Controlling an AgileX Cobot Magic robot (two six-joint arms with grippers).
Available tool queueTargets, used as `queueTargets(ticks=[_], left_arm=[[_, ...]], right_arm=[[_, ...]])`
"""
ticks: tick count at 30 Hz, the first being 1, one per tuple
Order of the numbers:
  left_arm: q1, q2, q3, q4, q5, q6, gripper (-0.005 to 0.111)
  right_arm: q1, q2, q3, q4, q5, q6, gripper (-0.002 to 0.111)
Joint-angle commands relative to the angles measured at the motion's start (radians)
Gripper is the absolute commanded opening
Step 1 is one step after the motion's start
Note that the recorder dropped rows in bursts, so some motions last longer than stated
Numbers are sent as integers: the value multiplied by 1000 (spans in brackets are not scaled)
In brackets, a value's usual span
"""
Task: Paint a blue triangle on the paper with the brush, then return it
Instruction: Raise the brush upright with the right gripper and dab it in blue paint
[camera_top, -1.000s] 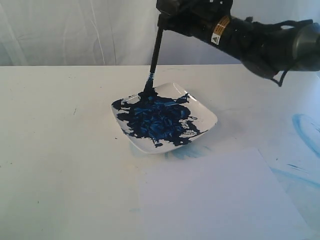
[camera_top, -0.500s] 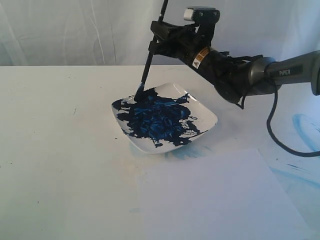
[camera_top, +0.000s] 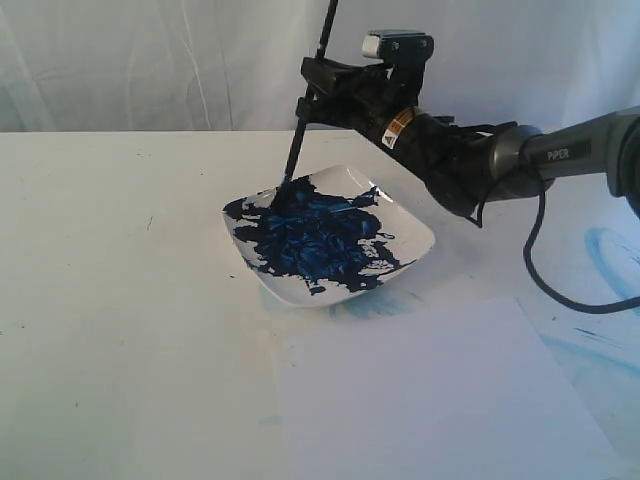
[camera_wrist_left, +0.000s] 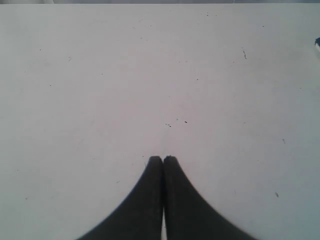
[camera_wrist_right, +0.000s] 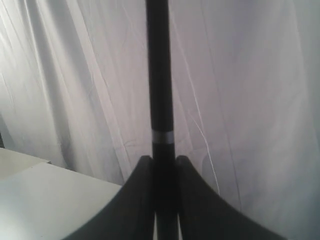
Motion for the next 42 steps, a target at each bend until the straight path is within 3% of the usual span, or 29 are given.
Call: queueTargets(ticks=[1,8,22,28,34,42], left_arm=[[0,-4,4,-1,-2,-7,0],[0,-4,4,-1,-2,-7,0],[0,-4,4,-1,-2,-7,0],[0,-4,4,-1,-2,-7,0],[0,-4,4,-1,-2,-7,0],[0,-4,4,-1,-2,-7,0]], right_arm=[[1,-15,-4,-7,-123,-58,0],[1,-25,-4,-95,44,60,0],[-9,-88,-4,-119,-40,76,0],[-35,-213,-4,-348,-6,253,0],[-64,-382,16,-692,-8,508,0],[-79,-719,242,-750,149,524,0]])
